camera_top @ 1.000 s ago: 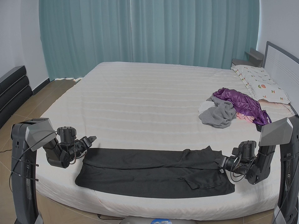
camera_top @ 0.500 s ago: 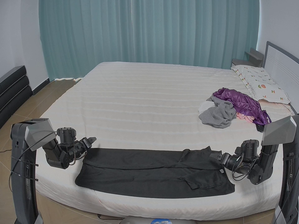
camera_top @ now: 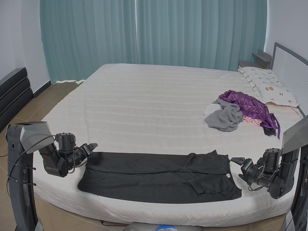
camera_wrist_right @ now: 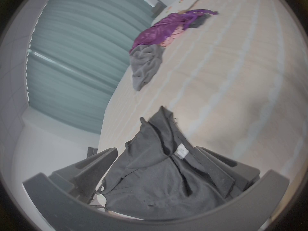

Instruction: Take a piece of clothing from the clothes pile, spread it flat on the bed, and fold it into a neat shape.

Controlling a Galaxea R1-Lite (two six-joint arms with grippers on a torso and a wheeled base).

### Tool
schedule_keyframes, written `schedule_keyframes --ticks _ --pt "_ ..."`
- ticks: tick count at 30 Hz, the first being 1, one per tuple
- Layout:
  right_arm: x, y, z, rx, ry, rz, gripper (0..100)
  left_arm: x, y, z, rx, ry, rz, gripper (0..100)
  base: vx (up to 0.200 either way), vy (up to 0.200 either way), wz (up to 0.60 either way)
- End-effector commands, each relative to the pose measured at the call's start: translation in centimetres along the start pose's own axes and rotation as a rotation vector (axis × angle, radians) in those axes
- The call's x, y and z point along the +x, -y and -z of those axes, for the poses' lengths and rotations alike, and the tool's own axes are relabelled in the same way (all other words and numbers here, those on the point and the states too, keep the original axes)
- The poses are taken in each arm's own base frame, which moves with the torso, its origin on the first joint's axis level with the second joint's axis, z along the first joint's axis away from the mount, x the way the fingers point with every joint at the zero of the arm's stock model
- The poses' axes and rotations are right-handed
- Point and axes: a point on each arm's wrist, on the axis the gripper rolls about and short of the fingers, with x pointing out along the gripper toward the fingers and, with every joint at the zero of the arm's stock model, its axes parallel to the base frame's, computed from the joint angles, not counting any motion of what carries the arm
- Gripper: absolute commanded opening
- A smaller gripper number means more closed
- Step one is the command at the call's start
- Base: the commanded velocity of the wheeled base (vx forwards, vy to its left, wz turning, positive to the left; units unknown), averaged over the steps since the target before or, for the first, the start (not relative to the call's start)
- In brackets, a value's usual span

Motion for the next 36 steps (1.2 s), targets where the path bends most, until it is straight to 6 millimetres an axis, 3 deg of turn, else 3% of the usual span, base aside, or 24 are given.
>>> schedule_keyframes --ticks 1,18,23,36 --pt "-0.4 1.2 -0.6 0.07 -0.001 0.021 100 -0.8 0.4 -0.3 0.002 0.004 0.007 100 0.0 0.0 0.0" --pt "0.0 1.6 0.0 0.078 -0.026 0.04 100 -0.9 1.8 0.5 0.033 -0.062 0.079 100 0.0 0.0 0.0" --pt "0.0 1.6 0.2 0.075 -0.031 0.043 100 -0.8 1.2 1.2 0.112 -0.136 0.063 100 0.0 0.0 0.0" --pt "0.0 1.6 0.2 0.076 -0.033 0.044 100 -1.1 0.9 1.9 0.206 -0.138 0.015 100 0.0 0.0 0.0"
